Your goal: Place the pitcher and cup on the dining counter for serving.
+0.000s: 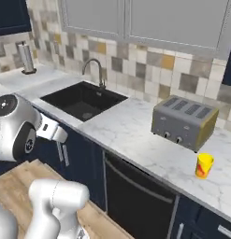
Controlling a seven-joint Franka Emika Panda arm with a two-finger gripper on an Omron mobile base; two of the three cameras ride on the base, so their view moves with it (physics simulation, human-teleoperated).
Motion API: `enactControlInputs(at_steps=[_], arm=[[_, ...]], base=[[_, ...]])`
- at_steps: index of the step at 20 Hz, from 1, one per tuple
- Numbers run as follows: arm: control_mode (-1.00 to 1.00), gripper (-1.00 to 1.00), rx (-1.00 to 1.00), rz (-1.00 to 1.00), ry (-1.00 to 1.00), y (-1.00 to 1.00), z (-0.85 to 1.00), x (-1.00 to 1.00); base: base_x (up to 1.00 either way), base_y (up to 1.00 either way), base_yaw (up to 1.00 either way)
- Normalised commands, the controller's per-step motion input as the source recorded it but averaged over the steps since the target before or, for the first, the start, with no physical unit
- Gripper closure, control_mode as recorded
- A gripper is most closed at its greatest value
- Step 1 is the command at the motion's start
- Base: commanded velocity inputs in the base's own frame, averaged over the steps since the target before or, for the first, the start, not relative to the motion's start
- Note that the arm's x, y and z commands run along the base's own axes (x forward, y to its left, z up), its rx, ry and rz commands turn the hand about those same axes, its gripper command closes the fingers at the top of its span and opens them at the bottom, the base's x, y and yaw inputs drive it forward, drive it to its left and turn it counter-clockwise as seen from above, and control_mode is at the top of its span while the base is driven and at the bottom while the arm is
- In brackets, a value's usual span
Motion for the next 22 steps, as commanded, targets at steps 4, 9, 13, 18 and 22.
enactControlInputs(at_steps=[4,9,13,18,22], arm=[[1.0,-1.0,0.0,0.0,0.0,0.0,0.0,0.0],[1.0,-1.0,0.0,0.0,0.0,0.0,0.0,0.0],[1.0,-1.0,0.0,0.0,0.0,0.0,0.0,0.0],[1.0,-1.0,0.0,0.0,0.0,0.0,0.0,0.0],[1.0,-1.0,0.0,0.0,0.0,0.0,0.0,0.0]], base=[[0.0,-0.24,-0.89],[0.02,-0.83,-0.67],[0.06,-1.0,-0.42],[0.21,-0.93,-0.22],[0.67,-0.1,-0.06]])
